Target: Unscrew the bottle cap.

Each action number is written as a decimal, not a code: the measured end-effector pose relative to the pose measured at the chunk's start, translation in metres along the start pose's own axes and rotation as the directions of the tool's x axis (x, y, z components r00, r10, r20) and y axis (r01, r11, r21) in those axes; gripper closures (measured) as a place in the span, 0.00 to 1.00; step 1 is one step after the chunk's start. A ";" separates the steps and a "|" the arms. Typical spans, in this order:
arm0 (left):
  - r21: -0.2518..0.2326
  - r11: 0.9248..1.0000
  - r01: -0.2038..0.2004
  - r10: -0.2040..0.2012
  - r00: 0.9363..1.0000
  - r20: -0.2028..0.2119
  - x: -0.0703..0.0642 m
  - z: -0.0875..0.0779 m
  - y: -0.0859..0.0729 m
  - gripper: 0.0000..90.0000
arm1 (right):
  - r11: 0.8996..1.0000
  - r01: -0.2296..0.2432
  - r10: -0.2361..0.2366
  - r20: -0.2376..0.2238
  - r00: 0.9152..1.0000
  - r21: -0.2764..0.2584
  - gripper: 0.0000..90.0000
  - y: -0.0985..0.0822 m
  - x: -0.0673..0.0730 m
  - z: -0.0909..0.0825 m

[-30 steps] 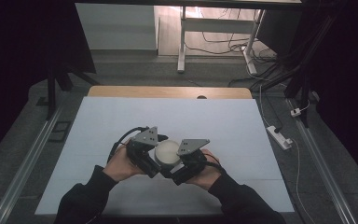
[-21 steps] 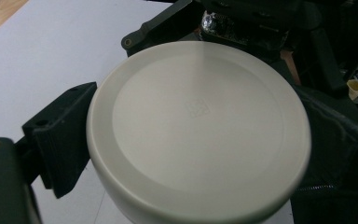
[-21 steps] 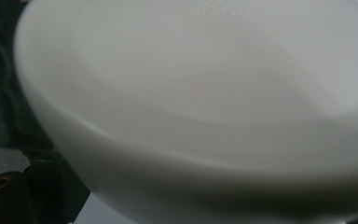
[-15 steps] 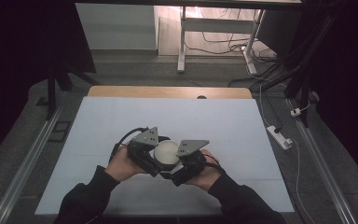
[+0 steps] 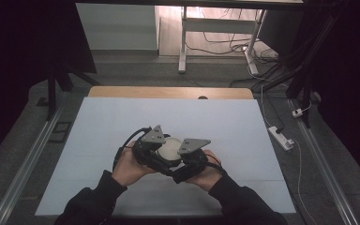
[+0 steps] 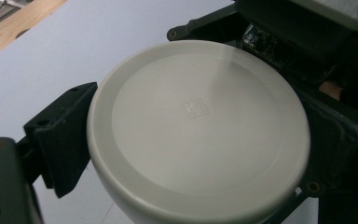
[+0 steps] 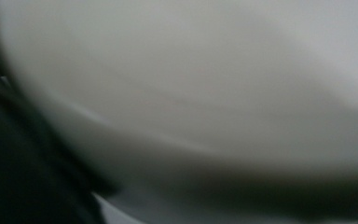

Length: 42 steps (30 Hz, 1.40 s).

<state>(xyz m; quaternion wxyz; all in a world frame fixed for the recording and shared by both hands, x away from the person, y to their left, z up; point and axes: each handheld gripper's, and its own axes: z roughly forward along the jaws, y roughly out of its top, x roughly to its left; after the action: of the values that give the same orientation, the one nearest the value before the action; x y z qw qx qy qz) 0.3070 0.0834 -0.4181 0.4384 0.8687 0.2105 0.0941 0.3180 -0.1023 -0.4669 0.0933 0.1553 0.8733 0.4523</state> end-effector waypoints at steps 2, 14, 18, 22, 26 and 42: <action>0.000 1.000 0.002 -0.002 1.000 -0.001 0.000 0.000 0.000 0.09 | 1.000 0.001 -0.001 0.000 1.000 0.000 0.07 0.000 0.000 0.000; -0.029 1.000 0.008 -0.009 1.000 -0.015 0.000 -0.007 0.002 0.09 | 1.000 0.005 -0.005 -0.007 1.000 0.001 0.07 -0.001 0.001 0.001; -0.036 0.999 0.010 -0.011 1.000 -0.020 0.000 -0.009 0.002 0.09 | 1.000 0.000 0.000 -0.005 1.000 0.001 0.07 -0.002 0.000 0.001; -0.044 0.999 0.013 -0.014 1.000 -0.026 0.000 -0.013 0.002 0.09 | 1.000 -0.003 0.003 -0.002 1.000 0.002 0.07 -0.002 -0.002 0.000; -0.051 0.999 0.009 -0.011 0.999 -0.032 0.001 -0.017 0.001 0.09 | 1.000 -0.005 0.005 0.004 1.000 0.002 0.07 -0.003 -0.004 -0.001; -0.061 0.998 0.015 -0.019 0.998 -0.058 0.004 -0.027 -0.006 0.09 | 0.999 -0.032 0.033 0.047 0.998 -0.011 0.07 -0.006 -0.016 -0.010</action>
<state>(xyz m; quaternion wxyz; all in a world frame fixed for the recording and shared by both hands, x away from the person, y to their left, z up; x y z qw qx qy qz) 0.2996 0.1085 -0.4070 0.4591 0.8500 0.2277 0.1220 0.3284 -0.1190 -0.4661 0.1074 0.1796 0.8658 0.4545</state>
